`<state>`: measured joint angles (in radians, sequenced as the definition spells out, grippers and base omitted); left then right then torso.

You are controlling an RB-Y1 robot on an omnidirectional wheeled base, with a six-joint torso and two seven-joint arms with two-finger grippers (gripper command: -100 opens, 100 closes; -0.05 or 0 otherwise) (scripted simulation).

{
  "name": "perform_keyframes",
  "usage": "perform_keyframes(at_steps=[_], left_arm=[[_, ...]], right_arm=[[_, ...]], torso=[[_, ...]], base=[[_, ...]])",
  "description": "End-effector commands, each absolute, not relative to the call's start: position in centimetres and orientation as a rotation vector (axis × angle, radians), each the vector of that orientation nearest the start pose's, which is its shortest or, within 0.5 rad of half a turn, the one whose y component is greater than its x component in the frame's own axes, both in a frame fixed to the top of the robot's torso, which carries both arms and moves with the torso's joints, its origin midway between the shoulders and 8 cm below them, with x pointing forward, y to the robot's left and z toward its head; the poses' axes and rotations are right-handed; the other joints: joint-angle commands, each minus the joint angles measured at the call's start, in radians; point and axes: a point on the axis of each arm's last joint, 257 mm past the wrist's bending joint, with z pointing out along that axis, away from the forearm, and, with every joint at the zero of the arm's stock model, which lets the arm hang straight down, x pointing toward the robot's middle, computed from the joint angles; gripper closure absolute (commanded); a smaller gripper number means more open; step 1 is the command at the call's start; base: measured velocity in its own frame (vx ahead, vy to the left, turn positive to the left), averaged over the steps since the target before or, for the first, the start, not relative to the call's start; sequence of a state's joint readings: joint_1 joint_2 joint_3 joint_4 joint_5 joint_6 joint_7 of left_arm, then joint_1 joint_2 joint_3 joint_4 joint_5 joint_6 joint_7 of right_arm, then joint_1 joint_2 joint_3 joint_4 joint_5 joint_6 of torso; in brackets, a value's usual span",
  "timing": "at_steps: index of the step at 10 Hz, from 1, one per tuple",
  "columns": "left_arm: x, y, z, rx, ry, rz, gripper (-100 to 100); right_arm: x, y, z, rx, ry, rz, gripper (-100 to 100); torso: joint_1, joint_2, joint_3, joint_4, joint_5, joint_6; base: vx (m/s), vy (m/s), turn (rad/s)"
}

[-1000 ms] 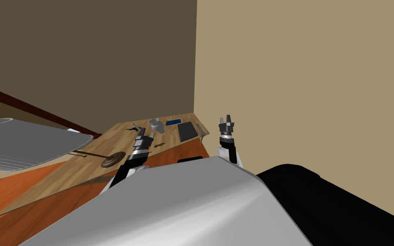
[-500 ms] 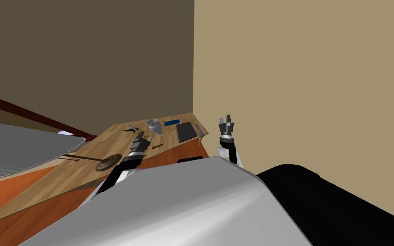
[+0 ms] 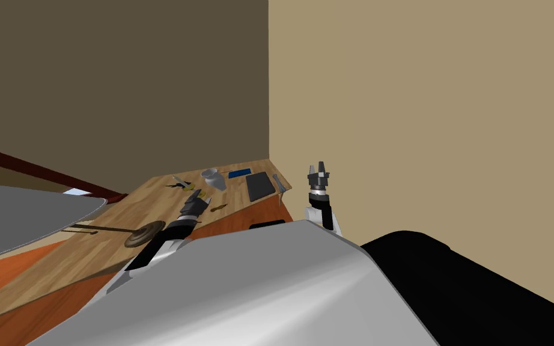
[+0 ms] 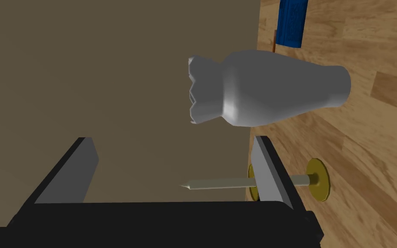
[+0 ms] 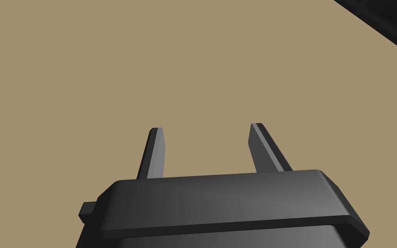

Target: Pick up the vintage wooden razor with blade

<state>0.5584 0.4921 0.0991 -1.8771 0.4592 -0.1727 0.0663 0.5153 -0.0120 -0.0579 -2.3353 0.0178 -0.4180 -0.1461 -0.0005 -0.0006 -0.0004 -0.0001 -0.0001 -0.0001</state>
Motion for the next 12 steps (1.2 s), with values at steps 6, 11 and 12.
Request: perform_keyframes(at_steps=[6, 11, 12], left_arm=[[36.0, 49.2, -30.9, -1.58, 1.251, -0.932, -100], [34.1, 52.8, -35.2, -1.749, 1.3, -0.81, -100], [33.6, 53.2, -36.0, -1.77, 1.305, -0.787, -100]], right_arm=[[34.2, -29.7, 3.0, 0.721, 0.615, 1.352, 0], [34.2, -29.7, 3.0, 0.721, 0.615, 1.352, 0], [34.2, -29.7, 3.0, 0.721, 0.615, 1.352, 0]], torso=[[-0.001, 0.0, 0.0, 0.0, 0.0, 0.0], [0.0, 0.0, 0.0, 0.0, 0.0, 0.0], [0.0, 0.0, 0.0, 0.0, 0.0, 0.0]], base=[[0.015, -0.021, -0.083], [0.01, -0.013, -0.081], [0.011, -0.014, -0.054]])
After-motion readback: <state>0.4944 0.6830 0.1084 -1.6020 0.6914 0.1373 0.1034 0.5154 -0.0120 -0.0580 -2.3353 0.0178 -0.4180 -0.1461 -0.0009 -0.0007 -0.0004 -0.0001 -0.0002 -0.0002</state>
